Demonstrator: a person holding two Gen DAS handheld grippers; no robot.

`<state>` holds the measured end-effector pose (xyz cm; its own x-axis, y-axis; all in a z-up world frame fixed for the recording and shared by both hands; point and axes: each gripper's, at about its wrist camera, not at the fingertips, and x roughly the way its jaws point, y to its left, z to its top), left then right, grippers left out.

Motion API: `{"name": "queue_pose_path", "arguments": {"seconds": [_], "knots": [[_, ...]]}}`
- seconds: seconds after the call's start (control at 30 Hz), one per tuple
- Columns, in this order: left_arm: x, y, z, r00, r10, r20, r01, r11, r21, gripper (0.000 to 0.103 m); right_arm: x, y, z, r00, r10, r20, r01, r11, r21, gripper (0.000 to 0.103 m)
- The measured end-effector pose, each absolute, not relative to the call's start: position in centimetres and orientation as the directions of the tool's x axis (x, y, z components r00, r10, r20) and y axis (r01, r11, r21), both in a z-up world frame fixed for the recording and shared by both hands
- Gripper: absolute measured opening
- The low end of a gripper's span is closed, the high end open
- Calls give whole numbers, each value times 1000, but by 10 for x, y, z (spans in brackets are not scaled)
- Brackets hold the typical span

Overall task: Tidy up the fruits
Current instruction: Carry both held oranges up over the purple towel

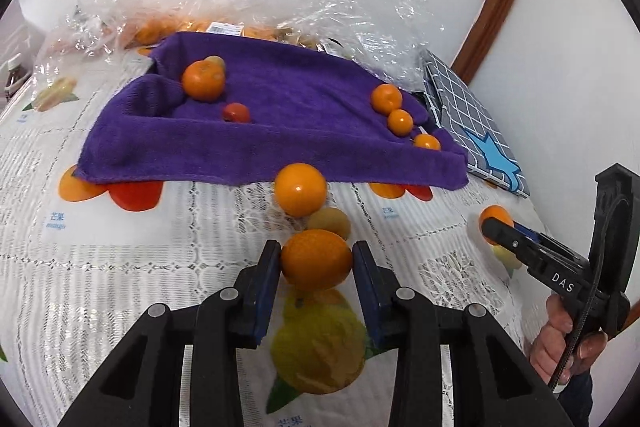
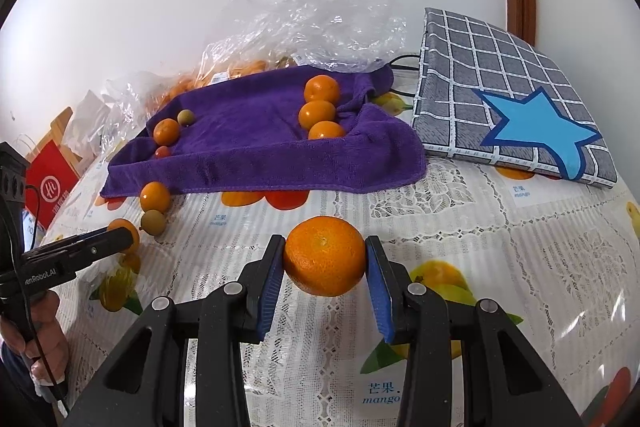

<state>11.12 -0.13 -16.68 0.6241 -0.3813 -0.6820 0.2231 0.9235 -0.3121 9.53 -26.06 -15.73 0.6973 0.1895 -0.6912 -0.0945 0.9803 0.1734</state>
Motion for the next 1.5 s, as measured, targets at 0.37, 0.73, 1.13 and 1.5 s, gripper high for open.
{"name": "queue_pose_path", "arguments": {"seconds": [0.37,0.73,1.13,1.5], "knots": [[109,-1,-163,648,-368,-666,225,929,-294,35,95,-260,-157,699,179,-692,-92,983,161,40],[108,-3,-162,646,-367,-669,230,929,-289,35,95,-258,-157,697,184,-693,-104,982,155,40],[108,-1,-162,653,-371,-660,232,928,-292,35,93,-259,-155,705,197,-681,-109,979,170,40],[107,15,-156,710,-317,-629,165,943,-289,35,92,-261,-151,716,227,-660,-124,972,200,40]]}}
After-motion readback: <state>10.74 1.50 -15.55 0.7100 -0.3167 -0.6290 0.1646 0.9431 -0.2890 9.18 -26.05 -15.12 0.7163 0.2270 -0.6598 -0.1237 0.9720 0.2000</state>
